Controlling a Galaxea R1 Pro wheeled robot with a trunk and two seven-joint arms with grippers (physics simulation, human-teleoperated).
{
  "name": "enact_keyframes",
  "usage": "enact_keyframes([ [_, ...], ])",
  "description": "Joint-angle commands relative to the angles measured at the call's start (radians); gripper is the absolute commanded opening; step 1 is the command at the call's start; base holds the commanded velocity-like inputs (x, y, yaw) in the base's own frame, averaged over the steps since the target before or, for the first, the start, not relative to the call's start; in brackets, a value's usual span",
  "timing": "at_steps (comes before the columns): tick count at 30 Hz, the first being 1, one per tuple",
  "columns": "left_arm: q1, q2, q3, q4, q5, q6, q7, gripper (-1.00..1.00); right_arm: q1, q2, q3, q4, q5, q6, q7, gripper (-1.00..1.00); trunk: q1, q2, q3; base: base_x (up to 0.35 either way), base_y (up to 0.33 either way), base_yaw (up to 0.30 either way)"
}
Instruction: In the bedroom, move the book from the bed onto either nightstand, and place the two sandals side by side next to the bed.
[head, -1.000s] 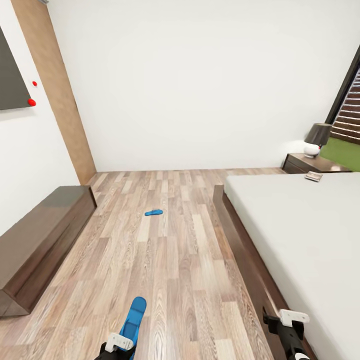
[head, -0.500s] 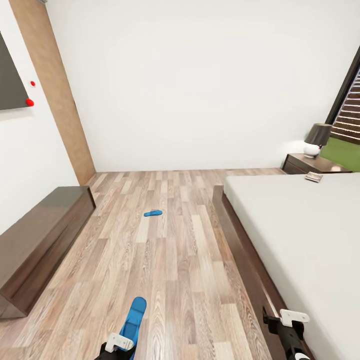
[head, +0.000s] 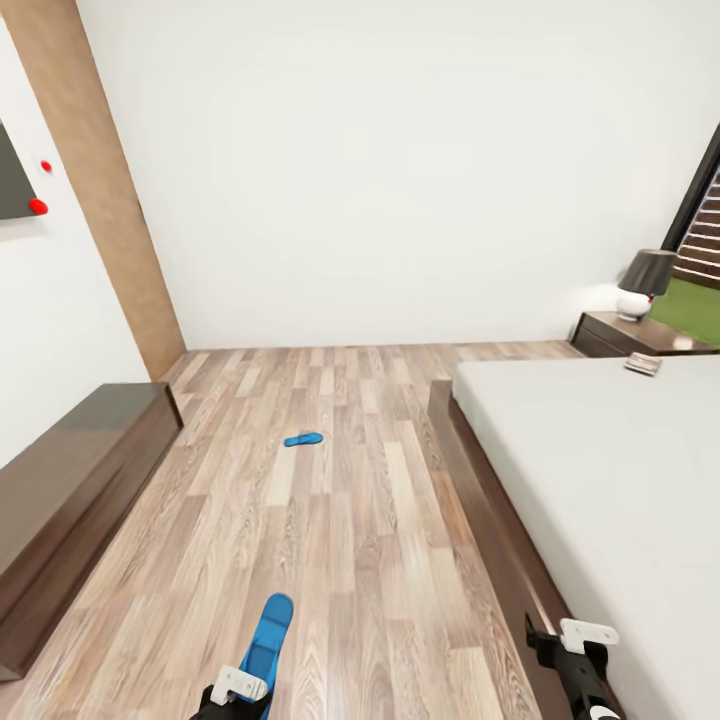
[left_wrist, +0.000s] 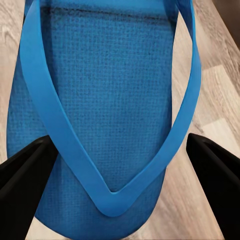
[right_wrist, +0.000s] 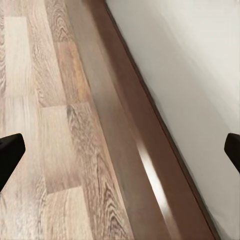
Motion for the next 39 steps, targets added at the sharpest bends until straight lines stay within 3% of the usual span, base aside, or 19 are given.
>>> enact_keyframes([
  [1,-0.001,0.000,0.009,0.000,-0.009,-0.003,-0.003,-1.00,-0.002,0.000,-0.006,0.004,0.001,-0.007,0.002,1.00,0.001,0.000,-0.001,0.330,0.000,0.000],
  [39,-0.001,0.000,0.009,0.001,-0.009,-0.003,-0.003,-1.00,-0.002,0.000,-0.006,0.004,0.001,-0.007,0.002,1.00,0.001,0.000,-0.001,0.329,-0.065,0.067],
])
